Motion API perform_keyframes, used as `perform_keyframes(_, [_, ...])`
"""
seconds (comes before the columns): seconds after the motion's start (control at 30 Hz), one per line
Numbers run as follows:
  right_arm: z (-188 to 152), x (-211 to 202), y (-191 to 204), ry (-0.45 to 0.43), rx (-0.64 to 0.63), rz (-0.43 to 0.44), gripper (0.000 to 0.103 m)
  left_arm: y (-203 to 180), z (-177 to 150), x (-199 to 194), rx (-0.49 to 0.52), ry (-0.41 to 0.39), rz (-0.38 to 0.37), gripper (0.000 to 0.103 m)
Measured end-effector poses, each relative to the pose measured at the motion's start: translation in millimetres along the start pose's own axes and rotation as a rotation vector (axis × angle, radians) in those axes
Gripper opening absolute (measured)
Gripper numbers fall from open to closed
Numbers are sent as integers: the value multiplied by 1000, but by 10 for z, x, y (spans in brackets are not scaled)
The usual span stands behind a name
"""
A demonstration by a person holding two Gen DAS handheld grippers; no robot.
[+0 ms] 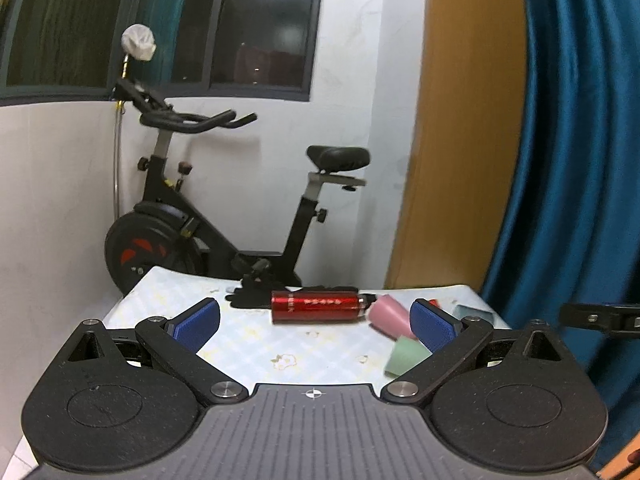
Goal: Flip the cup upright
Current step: 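Move the right tool toward the beige cup lying on its side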
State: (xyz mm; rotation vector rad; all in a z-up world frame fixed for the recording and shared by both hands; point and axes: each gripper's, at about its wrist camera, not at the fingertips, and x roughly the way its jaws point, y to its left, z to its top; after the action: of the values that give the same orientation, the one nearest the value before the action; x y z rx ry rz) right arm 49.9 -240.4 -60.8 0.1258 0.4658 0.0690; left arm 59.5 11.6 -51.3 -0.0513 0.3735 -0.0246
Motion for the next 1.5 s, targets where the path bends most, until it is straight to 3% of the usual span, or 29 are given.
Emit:
perform_keyframes(0.13, [-173,307,-350,-10,8,-54,103,49,-113,268,-4,7,45,102])
perform_keyframes(0.37, [-531,924,-927,38,55,-133,103,267,-193,650,-95,96,31,101])
perform_keyframes(0.47, [-628,1173,-1169,106,83,-185,103,341,-220,751,-130,121,30,101])
perform_keyframes(0.6, [-639,1327,-1451,171,174,-165,103,395,-243,832,-147,122,46,101])
perform_keyframes(0.77, [-601,1459,-1492,206,139,-211,103,404,-268,934,-178,154,41,100])
perform_keyframes(0.93, [-666,1605,-1449,263,84,-208,103,417,-299,1010,-190,166,52,100])
perform_keyframes(1.03, [-703,1638,-1466,253,54,-185,101,431,-315,1036,-202,165,65,100])
perform_keyframes(1.2, [-682,1847,-1663,254,38,-216,88,405,-329,1111,-225,196,74,100])
perform_keyframes(1.33, [-684,2178,-1864,323,90,-194,77,298,-359,1180,-192,235,74,100])
perform_keyframes(1.5, [-766,2463,-1999,398,151,-155,74,277,-426,1268,-192,305,83,100])
